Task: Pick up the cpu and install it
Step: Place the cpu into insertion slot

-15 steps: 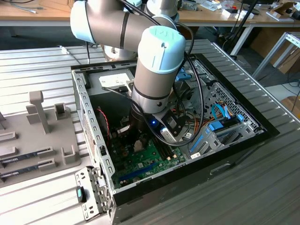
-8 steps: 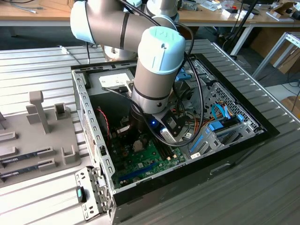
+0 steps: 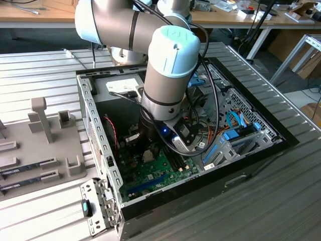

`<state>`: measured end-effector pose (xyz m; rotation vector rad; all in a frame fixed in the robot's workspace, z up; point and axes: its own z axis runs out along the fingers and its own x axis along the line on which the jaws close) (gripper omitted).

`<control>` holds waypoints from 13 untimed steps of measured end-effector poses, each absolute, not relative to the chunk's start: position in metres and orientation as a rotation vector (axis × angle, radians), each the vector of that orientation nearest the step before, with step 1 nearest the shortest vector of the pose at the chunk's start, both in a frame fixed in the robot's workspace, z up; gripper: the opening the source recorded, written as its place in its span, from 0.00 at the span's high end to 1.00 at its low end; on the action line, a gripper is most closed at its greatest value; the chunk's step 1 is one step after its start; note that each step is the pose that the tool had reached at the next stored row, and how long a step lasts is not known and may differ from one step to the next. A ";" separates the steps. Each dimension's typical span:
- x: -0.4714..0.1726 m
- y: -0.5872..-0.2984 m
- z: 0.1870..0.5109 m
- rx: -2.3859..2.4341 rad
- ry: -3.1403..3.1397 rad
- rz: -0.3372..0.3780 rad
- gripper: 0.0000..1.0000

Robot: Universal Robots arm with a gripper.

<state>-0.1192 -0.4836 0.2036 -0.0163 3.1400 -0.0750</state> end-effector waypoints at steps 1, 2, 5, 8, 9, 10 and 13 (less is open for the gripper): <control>-0.119 -0.484 0.204 -0.016 3.140 -0.075 0.45; -0.119 -0.484 0.205 -0.016 3.140 -0.075 0.45; -0.119 -0.484 0.209 -0.016 3.140 -0.075 0.45; -0.118 -0.484 0.209 -0.016 3.140 -0.074 0.45; -0.117 -0.484 0.210 -0.016 3.141 -0.075 0.45; -0.115 -0.484 0.210 -0.016 3.141 -0.075 0.45; -0.115 -0.484 0.210 -0.016 3.142 -0.075 0.45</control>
